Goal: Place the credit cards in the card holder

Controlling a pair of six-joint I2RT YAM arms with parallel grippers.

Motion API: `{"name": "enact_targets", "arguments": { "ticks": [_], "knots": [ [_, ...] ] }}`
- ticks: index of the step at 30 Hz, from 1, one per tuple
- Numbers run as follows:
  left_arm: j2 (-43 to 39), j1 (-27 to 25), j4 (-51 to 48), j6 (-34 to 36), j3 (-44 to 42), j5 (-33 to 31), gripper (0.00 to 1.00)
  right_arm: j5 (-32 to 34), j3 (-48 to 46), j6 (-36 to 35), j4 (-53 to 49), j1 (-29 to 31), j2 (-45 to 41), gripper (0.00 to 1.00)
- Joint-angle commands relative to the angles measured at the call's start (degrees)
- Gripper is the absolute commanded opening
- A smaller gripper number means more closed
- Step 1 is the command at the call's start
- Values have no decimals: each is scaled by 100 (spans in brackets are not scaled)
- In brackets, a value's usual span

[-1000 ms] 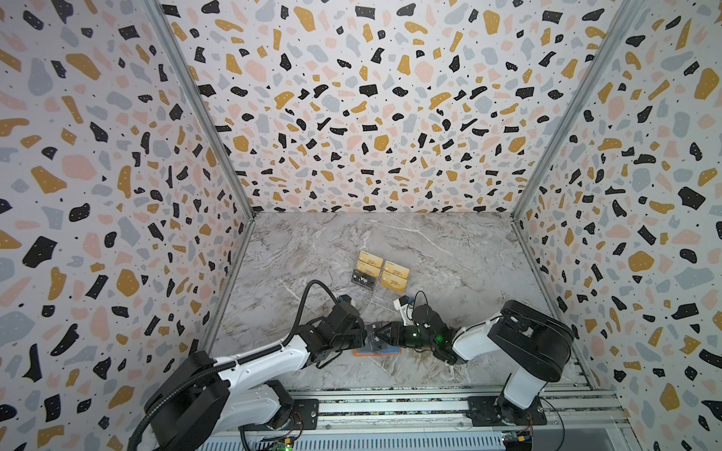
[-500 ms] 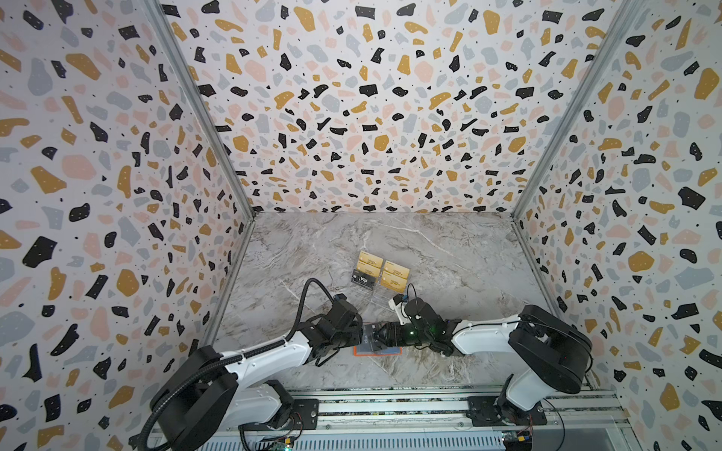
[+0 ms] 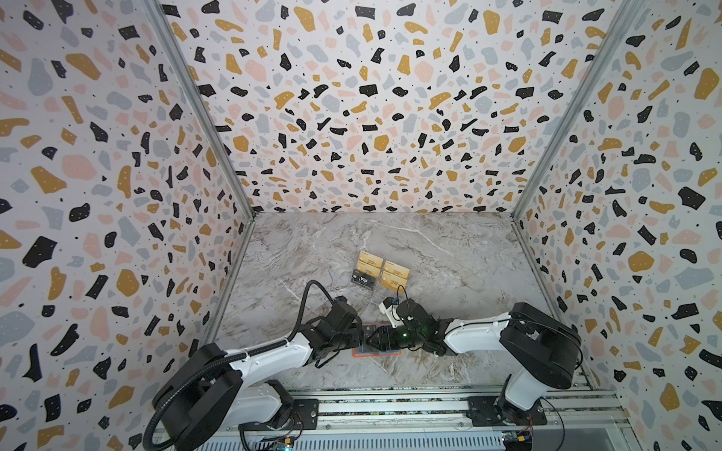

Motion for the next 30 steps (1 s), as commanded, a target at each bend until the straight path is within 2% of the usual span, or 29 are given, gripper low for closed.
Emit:
{"name": "enact_targets", "arguments": {
  "ticks": [1,13,21,27,30],
  "knots": [
    [-41,19,205,22,-95,71,44,-60,174,-102,-103,33,99,58],
    [-141,16,434,-46,-227,248,49,-469,436,-167,315,91,416,57],
    [-154,19,571,-99,-323,345,46,-625,558,-309,446,108,448,57],
    [-278,45,650,-161,-474,323,45,-716,310,-203,891,108,450,57],
    [-513,198,709,-244,-657,312,41,-716,197,-163,1054,109,468,57]
  ]
}}
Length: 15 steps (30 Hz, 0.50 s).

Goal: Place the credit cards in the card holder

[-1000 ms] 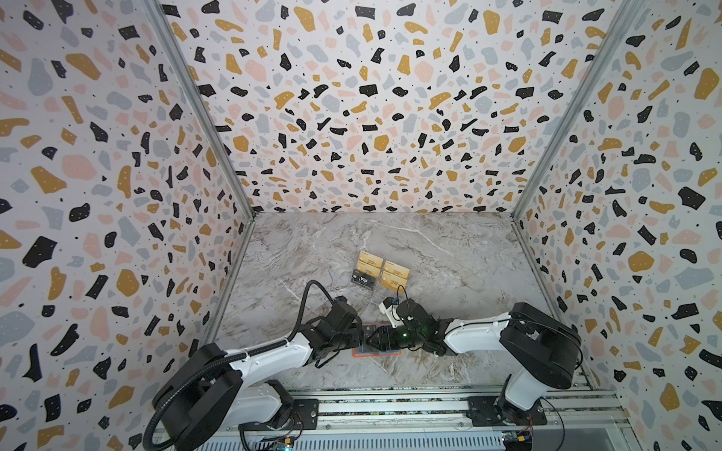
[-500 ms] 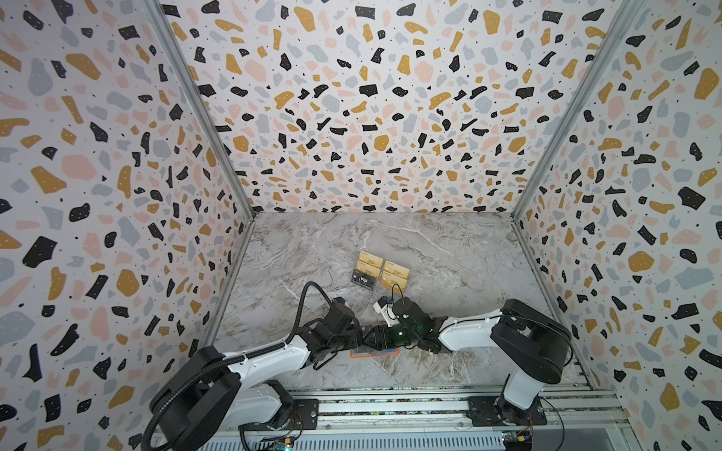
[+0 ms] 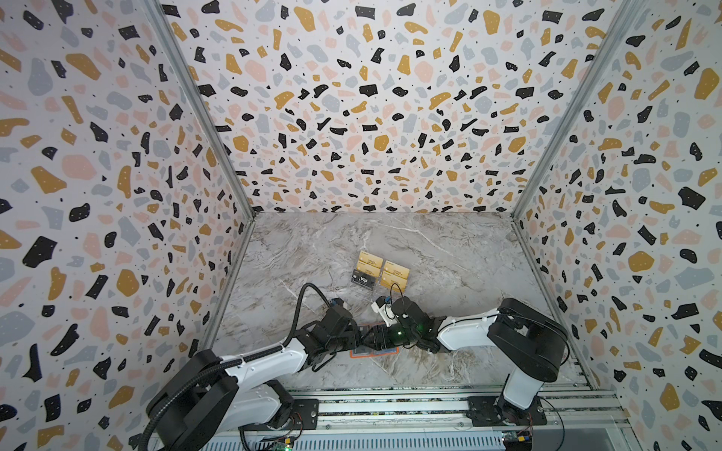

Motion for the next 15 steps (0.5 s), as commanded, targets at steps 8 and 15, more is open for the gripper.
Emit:
{"name": "enact_targets", "arguments": {
  "ticks": [8,15],
  "knots": [
    [-491,287,469,-264,-380,570,35,-320,-88,20,685,82,212,57],
    [-607,372,533,-319,-427,727,36,27,-28,-161,-68,6,-69,58]
  ]
}}
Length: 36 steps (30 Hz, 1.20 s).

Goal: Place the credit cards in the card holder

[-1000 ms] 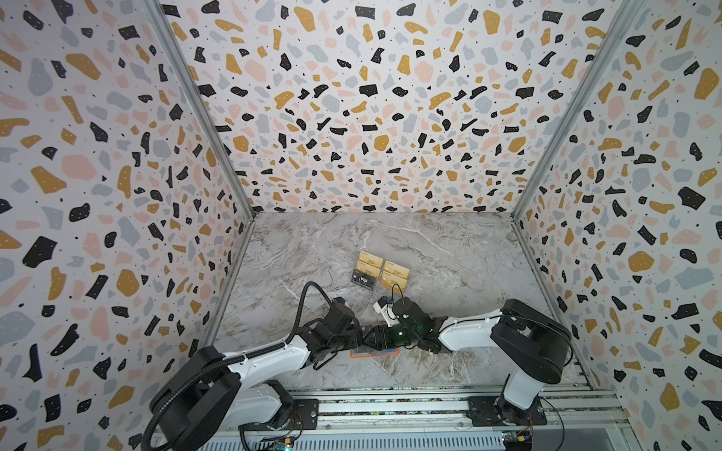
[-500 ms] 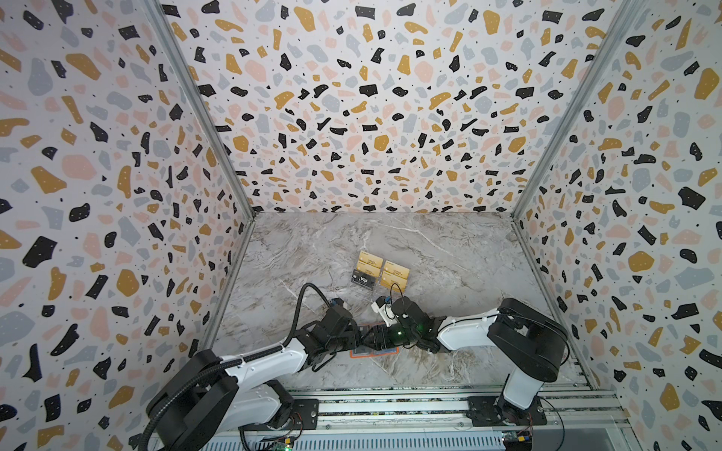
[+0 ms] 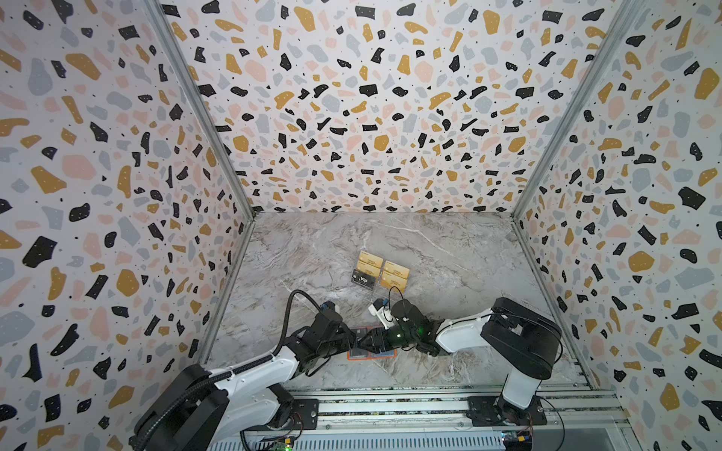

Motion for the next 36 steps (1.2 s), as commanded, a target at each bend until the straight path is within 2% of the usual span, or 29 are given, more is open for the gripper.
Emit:
{"name": "enact_targets", "arguments": {
  "ticks": [1,14,18,22,25,28,36],
  "knots": [
    [-155,24,263,-51,26,308,37,254,56,-241,-636,-47,-327,58],
    [-345,34,-1990,678,1063,-564,37,639,538,-1203,-2835,-232,-1185,57],
    [-579,34,-2378,804,1276,-555,36,668,471,-1417,-3059,-422,-1483,47],
    [-511,-196,-2072,594,1395,-364,33,641,486,-1440,-2898,-461,-1441,29],
    [-174,-524,-1827,490,1516,-353,30,573,433,-1405,-2708,-463,-1283,21],
    [168,-787,-1502,345,1662,-359,29,581,368,-1420,-2627,-463,-1193,19],
    [985,-1015,-622,-20,1768,-11,25,905,102,-1546,-2867,-544,-1208,19]
  ]
}}
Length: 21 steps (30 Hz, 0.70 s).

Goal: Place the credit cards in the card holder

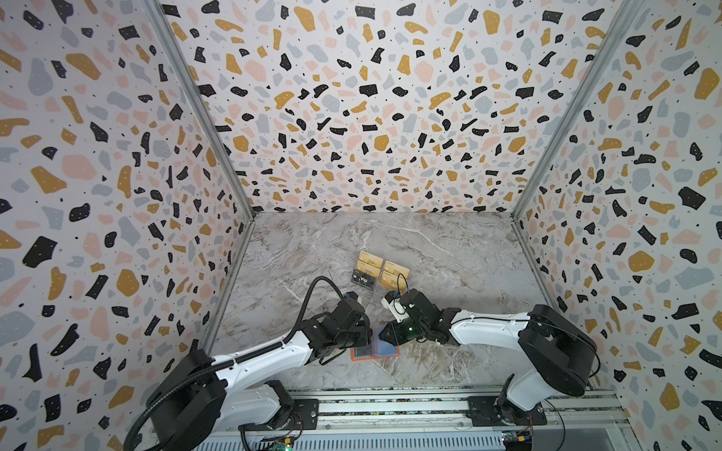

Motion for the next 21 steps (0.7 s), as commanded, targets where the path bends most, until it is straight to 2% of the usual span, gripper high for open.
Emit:
{"name": "enact_targets", "arguments": {
  "ticks": [1,9,21],
  "knots": [
    [259,-46,518,-244,170,189,25,165,-165,-121,-175,-72,-111,19],
    [755,-48,768,-224,240,368,25,287,-206,-207,-304,-92,-40,16],
    [1076,-46,990,-279,109,431,26,344,-311,-153,-251,-103,-4,15]
  ]
}}
